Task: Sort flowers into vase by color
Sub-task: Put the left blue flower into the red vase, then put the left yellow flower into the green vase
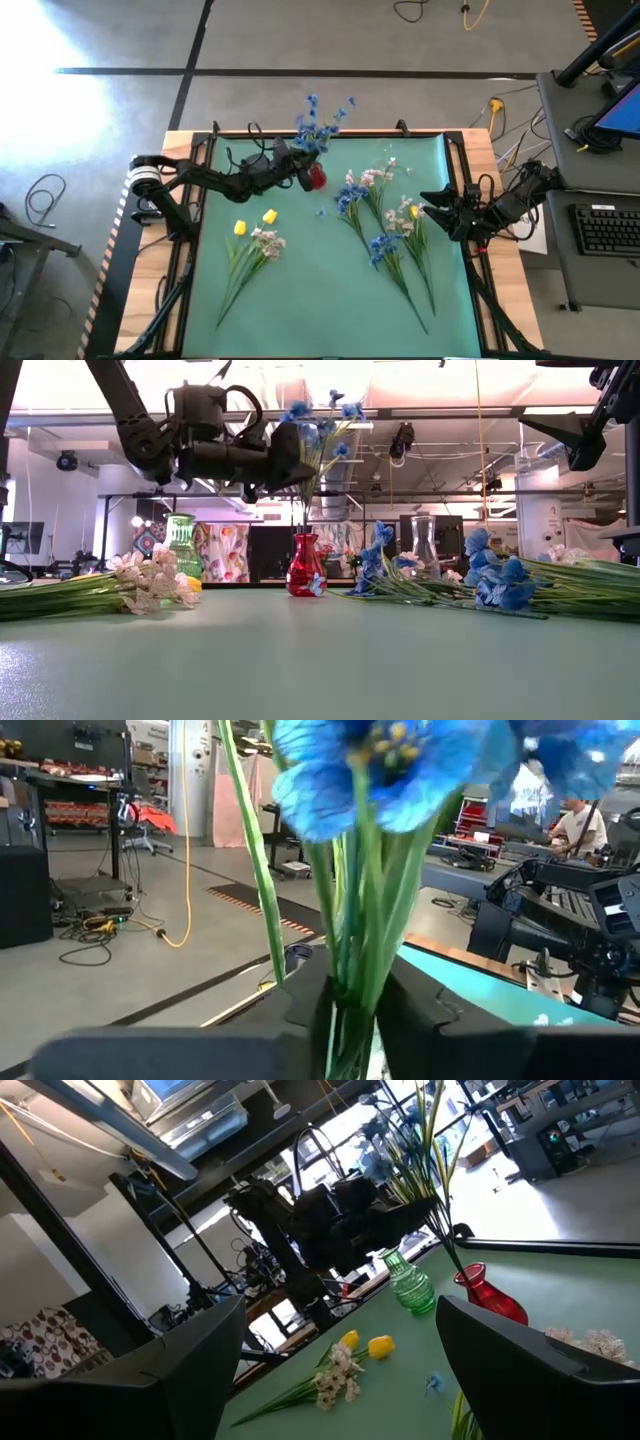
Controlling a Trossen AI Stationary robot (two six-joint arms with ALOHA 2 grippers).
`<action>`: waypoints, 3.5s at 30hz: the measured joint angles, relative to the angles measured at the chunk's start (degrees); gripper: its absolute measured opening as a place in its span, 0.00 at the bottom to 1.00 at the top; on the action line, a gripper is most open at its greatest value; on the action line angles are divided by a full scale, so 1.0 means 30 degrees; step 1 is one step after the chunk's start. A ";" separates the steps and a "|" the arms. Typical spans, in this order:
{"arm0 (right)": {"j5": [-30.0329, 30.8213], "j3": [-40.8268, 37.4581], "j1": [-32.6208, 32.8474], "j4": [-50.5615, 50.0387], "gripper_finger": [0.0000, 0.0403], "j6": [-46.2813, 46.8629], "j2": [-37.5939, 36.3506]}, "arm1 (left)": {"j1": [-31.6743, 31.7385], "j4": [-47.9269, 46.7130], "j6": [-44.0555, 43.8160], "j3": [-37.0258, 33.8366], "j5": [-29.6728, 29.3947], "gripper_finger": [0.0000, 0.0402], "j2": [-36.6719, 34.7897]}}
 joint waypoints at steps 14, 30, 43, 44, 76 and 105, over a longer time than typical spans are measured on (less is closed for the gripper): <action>-0.0015 0.0000 -0.0003 -0.0022 0.79 0.0000 0.0000 | -0.0176 -0.2439 -0.0297 -0.0071 0.1645 0.56 -0.0328; -0.0080 -0.0007 0.0004 -0.0167 0.79 0.0002 0.0000 | -0.0866 -1.0793 -0.0826 -0.0066 0.2039 0.69 -0.4808; -0.0074 -0.0007 0.0003 -0.0331 0.79 0.0107 0.0000 | -0.7265 -2.4388 -0.7060 0.2182 0.3388 0.58 -0.8670; -0.0078 -0.0007 0.0000 -0.0349 0.79 0.0109 0.0000 | -0.7802 -2.5957 -0.7924 0.2617 0.3061 0.57 -0.8670; -0.1527 0.0188 0.0001 -0.0271 0.79 0.3663 0.2610 | -1.8097 -4.2997 -2.9138 0.5810 0.0502 0.55 -0.4228; -0.1588 0.1253 0.0004 -0.0125 0.79 0.3729 0.5240 | -1.9541 -3.9258 -3.3211 0.2346 0.1151 0.47 -0.2922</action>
